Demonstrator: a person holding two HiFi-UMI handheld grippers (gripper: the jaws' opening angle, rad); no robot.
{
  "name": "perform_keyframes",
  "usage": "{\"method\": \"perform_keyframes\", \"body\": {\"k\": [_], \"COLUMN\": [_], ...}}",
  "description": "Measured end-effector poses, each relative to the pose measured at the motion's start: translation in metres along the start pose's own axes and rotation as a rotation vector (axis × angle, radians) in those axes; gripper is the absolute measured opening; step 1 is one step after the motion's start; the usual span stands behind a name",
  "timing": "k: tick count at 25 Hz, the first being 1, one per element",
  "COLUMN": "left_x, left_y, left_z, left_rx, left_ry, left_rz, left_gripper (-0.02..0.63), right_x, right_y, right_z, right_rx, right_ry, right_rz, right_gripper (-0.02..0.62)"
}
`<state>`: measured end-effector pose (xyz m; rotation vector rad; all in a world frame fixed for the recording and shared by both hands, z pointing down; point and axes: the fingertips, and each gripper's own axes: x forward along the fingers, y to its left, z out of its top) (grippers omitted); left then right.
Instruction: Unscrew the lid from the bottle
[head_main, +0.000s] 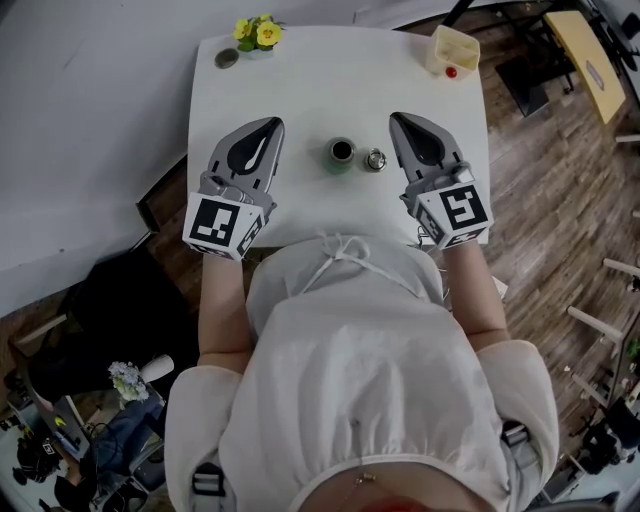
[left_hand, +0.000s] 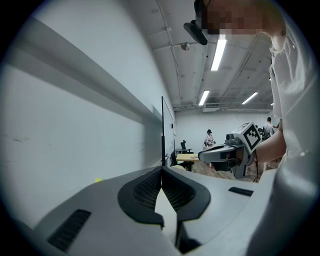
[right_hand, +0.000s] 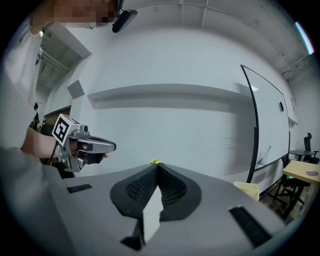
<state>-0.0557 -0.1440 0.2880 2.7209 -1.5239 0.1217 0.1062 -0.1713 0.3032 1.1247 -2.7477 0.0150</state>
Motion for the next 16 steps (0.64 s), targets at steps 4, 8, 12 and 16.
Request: {"method": "perform_keyframes", "body": {"k": [4, 8, 12, 16], "left_x": [-0.003, -0.007, -0.01, -0.014], "left_y": [0.0, -0.006, -0.01, -0.014], "left_z": [-0.001, 0.001, 0.002, 0.001], "left_rx": [0.012, 0.009, 0.009, 0.014], "left_ry": [0.007, 0.001, 0.005, 0.007], "left_rz": [0.012, 0.005, -0.002, -0.004], "left_gripper": [0.02, 0.02, 0.02, 0.02], "right_x": [-0.003, -0.007, -0.009, -0.013], "right_y": [-0.001, 0.006, 0.011, 0.016], "right_z": [-0.002, 0.003, 0.004, -0.001], "right_rx": [0.0, -0.007, -0.007, -0.002], "right_ry": [-0.001, -0.017, -0.027, -0.022], "right_rz": [-0.014, -0.01, -0.019, -0.018], "right_gripper": [0.002, 0.002, 0.0, 0.0]}}
